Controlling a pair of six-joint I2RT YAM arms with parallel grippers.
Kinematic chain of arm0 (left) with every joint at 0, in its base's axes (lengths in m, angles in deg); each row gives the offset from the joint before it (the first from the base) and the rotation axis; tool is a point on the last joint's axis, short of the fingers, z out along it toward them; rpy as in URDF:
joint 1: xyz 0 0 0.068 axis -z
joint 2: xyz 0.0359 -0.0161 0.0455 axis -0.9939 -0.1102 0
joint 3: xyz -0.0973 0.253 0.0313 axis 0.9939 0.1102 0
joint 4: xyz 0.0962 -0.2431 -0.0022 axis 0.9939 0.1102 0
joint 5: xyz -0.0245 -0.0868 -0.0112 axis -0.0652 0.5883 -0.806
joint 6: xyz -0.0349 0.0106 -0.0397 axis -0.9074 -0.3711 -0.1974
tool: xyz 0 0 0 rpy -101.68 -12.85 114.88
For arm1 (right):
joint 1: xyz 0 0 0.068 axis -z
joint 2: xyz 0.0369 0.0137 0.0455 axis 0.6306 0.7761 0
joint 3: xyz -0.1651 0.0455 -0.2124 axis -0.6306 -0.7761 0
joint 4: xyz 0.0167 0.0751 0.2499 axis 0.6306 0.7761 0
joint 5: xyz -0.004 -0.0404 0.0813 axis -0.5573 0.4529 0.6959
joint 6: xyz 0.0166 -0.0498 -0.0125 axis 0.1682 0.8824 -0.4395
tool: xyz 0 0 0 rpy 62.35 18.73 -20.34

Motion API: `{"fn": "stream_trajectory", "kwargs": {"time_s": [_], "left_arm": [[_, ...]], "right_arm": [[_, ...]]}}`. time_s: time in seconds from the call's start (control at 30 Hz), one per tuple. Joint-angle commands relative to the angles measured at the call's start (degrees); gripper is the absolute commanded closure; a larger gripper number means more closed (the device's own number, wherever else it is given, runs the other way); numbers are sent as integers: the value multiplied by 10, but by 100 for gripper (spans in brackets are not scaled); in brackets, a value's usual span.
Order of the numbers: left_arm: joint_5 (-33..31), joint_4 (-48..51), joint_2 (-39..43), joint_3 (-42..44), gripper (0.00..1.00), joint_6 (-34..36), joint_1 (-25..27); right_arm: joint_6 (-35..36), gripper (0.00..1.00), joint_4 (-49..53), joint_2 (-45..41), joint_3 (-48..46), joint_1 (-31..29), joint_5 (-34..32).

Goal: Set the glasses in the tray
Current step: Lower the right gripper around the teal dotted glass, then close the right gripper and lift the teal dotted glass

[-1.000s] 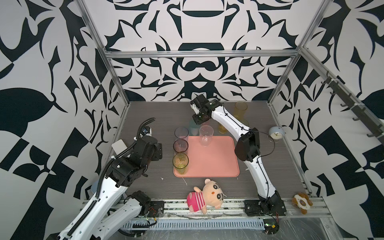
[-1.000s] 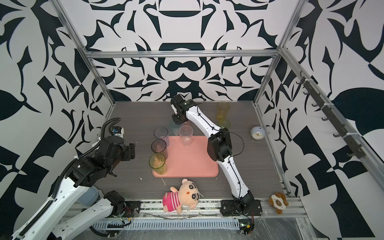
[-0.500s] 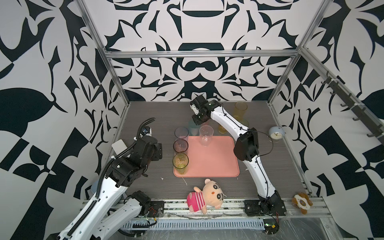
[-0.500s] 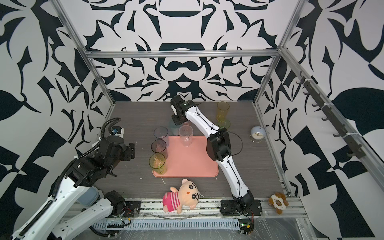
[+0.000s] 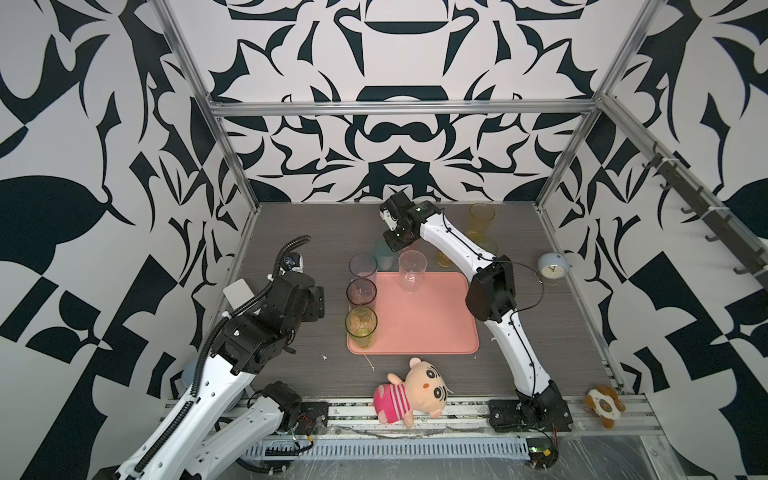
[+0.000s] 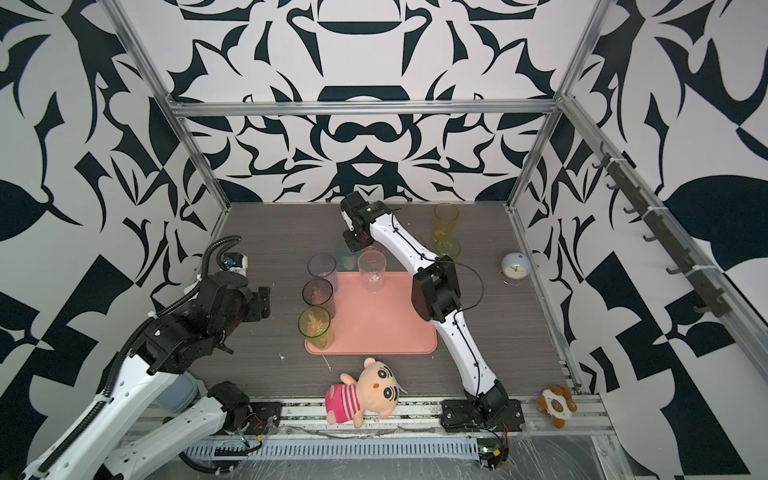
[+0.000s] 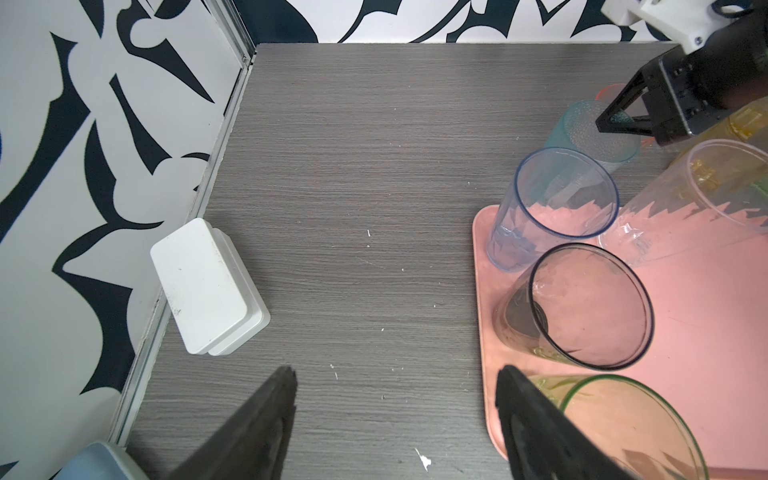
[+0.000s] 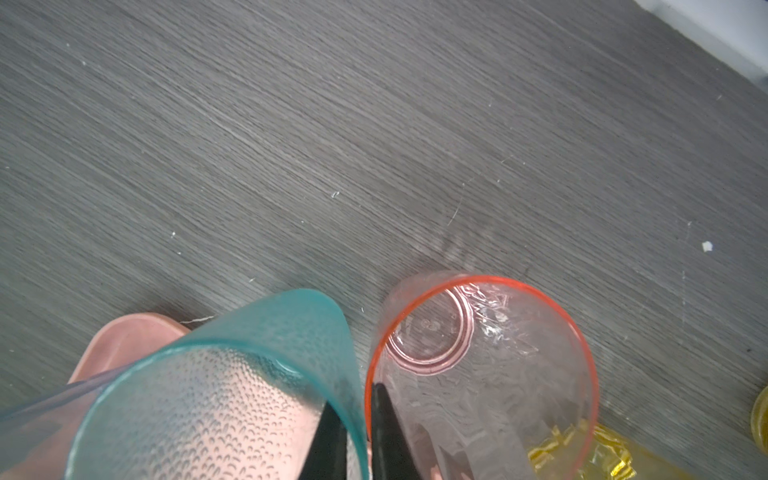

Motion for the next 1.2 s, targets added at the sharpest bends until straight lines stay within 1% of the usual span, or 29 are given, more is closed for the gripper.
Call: {"fn": "stream_trajectory", "kwargs": {"time_s": [0.0, 0.37, 0.6, 0.9, 1.17], "left_arm": [[-4, 2, 4, 5, 21, -4, -2], [-4, 2, 4, 5, 21, -4, -2], [-5, 2, 5, 6, 21, -4, -2], [-6, 2, 9, 6, 21, -5, -2], [-7, 1, 10, 5, 21, -5, -2]], "right_arm": [[-2, 92, -1, -9, 30, -3, 3], [4, 100, 2, -21, 41, -2, -4], [3, 100, 5, -34, 45, -2, -10], [-2, 100, 33, -52, 73, -1, -17], [-19, 100, 50, -89, 83, 4, -42]]}}
